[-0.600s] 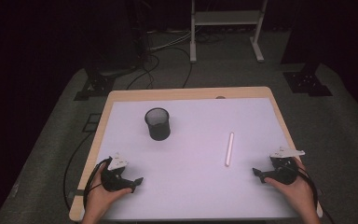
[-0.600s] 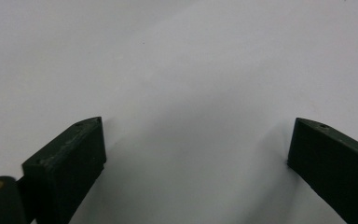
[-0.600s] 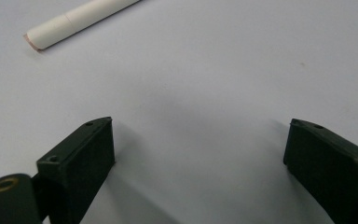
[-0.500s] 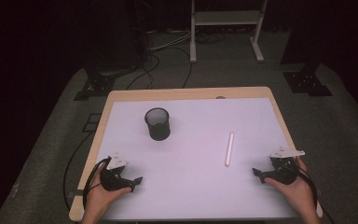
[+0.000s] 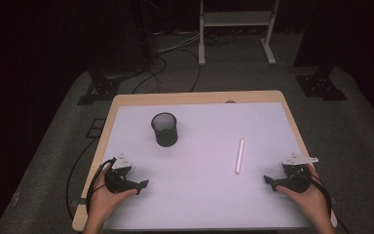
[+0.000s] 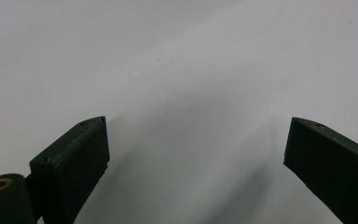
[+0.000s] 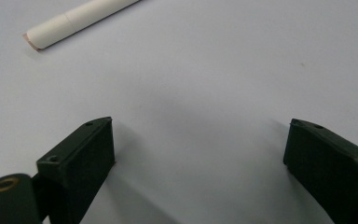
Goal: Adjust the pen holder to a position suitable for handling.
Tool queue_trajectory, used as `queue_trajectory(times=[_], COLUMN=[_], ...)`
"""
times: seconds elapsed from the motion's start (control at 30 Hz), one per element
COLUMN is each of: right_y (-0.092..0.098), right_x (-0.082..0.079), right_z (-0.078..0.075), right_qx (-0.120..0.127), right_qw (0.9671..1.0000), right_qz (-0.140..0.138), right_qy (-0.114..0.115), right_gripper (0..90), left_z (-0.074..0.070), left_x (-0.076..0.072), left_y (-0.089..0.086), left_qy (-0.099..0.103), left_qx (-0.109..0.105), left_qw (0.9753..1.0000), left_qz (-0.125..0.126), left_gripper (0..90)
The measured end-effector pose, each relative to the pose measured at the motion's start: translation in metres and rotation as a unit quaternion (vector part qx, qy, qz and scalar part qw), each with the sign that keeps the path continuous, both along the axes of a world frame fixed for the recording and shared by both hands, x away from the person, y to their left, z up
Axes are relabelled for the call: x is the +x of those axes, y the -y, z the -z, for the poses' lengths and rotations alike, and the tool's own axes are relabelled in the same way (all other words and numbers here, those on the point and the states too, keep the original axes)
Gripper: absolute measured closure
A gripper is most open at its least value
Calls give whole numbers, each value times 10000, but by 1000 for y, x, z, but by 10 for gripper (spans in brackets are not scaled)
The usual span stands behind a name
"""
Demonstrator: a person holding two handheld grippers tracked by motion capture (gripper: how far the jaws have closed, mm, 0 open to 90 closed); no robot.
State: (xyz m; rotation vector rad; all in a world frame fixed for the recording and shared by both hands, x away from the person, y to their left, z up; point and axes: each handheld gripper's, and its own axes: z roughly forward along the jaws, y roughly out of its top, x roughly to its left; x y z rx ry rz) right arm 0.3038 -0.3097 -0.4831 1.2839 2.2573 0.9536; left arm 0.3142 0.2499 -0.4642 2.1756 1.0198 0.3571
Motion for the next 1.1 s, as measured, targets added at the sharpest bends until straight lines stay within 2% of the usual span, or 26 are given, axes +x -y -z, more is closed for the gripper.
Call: queue_trajectory(times=[0.5,0.7,1.03,1.1], right_y=[0,0,0,0], right_x=[0,0,0,0], right_z=[0,0,0,0], right_qx=[-3,0,5,7], right_qw=[10000,10000,10000,10000], right_qz=[1,0,0,0], right_qy=[3,7,-2,-4], right_gripper=[75,75,75,75], left_z=[-16,-22,-37,-41], left_x=[17,26,36,41], left_y=[6,8,10,13], left_qy=[21,-46,-51,-52], left_qx=[82,132,86,35], left_qw=[10000,9999,9999,9999], left_qz=[9,-36,-89,-93], left_gripper=[91,92,92,123])
